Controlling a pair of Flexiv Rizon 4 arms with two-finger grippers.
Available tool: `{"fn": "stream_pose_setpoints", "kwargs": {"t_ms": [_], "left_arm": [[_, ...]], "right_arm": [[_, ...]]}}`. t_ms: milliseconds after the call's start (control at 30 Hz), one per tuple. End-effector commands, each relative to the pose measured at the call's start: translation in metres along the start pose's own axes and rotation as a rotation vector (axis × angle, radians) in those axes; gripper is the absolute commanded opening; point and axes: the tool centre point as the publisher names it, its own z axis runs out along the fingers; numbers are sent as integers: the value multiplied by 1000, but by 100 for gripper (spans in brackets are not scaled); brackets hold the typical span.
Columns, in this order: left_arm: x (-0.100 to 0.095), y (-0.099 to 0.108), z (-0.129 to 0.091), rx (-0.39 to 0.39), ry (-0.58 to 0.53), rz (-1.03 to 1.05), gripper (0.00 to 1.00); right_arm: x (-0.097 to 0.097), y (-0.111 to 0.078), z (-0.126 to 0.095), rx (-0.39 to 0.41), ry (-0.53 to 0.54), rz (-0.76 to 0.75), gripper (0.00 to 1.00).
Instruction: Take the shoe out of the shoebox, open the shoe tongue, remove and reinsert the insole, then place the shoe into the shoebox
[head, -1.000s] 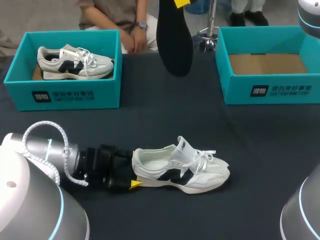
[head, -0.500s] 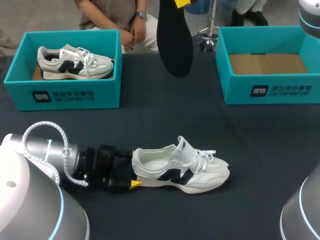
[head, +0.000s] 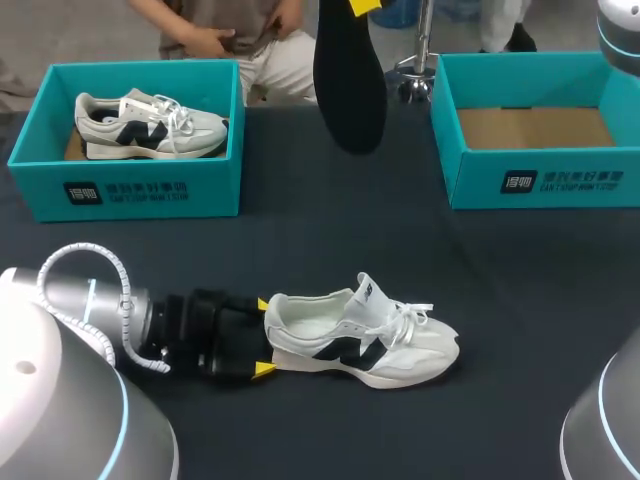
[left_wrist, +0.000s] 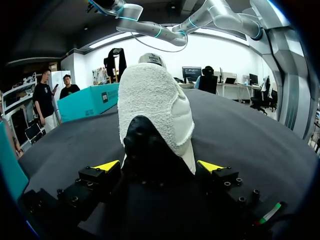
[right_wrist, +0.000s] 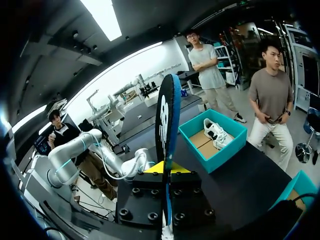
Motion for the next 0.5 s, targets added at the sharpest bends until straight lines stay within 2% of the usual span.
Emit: {"fn": "stream_pose_setpoints", "kwargs": {"t_ms": [33,200,500], "left_arm": [[-1,-7,-12,-31,39,7,100],[-2,-17,-30,-122,115,57,100],[-5,-45,-65,-334,151,134,100]], "right_arm": [[0,0,0,2,-2,2,0],[0,0,0,2,-2,2,0],[0,0,0,2,-2,2,0]]}}
